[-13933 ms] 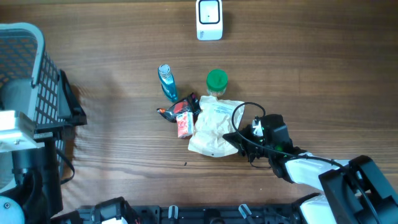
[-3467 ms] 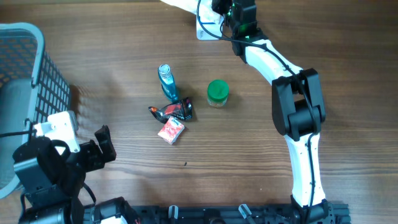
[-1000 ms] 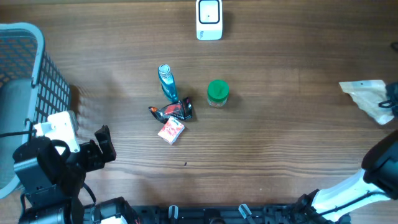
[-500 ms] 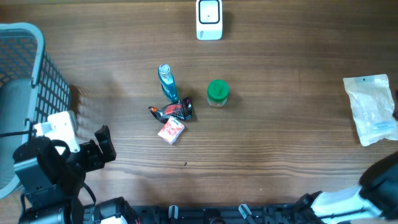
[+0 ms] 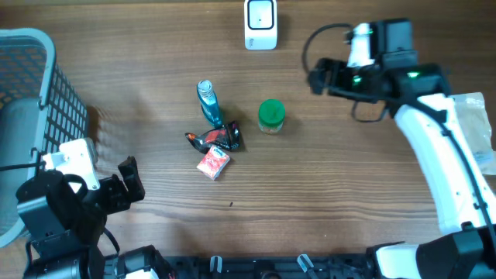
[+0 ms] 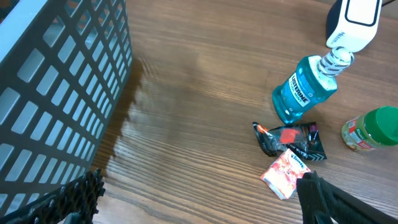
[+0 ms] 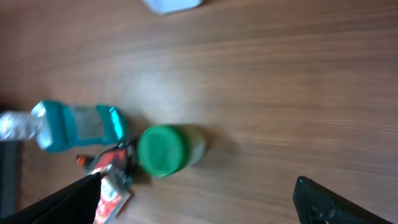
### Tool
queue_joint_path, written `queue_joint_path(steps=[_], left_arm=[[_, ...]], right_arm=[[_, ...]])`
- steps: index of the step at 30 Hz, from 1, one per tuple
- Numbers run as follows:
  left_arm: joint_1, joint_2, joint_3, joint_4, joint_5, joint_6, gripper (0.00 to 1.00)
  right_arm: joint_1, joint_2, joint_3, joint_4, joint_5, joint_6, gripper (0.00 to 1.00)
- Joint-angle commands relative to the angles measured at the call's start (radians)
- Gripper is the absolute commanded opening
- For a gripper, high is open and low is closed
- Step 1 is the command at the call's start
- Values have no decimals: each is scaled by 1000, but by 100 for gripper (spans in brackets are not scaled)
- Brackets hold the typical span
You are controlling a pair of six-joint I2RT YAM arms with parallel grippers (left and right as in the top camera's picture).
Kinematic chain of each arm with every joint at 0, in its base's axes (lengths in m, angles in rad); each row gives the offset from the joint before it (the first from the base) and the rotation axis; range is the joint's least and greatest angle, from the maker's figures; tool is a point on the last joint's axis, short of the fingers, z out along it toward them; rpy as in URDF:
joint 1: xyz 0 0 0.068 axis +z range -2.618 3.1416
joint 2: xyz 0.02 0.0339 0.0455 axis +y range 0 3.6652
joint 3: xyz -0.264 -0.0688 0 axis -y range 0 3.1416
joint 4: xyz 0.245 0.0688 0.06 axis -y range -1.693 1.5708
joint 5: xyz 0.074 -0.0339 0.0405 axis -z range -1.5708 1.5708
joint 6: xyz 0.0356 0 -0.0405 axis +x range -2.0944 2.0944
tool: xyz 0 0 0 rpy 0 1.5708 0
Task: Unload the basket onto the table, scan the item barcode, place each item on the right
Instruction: 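Reach the right gripper down to the green-lidded jar and grasp it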
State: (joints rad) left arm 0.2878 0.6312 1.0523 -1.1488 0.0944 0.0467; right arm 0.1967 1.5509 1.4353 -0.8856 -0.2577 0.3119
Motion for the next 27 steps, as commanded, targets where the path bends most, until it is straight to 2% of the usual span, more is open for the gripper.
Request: queue_joint_path(steps=[1, 5, 8, 14, 20, 27], left_arm=[[-5, -2, 0, 3, 5, -10, 100], [-4, -2, -1, 3, 5, -10, 100], [-4, -2, -1, 3, 5, -10, 100], [-5, -2, 0, 3, 5, -10, 100], [-4, -2, -1, 3, 5, -10, 100], [-4, -2, -1, 3, 5, -10, 100]], right_arm=[[77, 40, 23, 21, 16, 117, 100], [167, 190, 67, 24, 17, 181, 100], [230, 294, 177, -6, 38, 152, 100], [283, 490, 449, -188, 182, -8, 100], [283, 533, 451, -266, 249, -206, 100], [283, 577, 435, -292, 163, -306, 100]])
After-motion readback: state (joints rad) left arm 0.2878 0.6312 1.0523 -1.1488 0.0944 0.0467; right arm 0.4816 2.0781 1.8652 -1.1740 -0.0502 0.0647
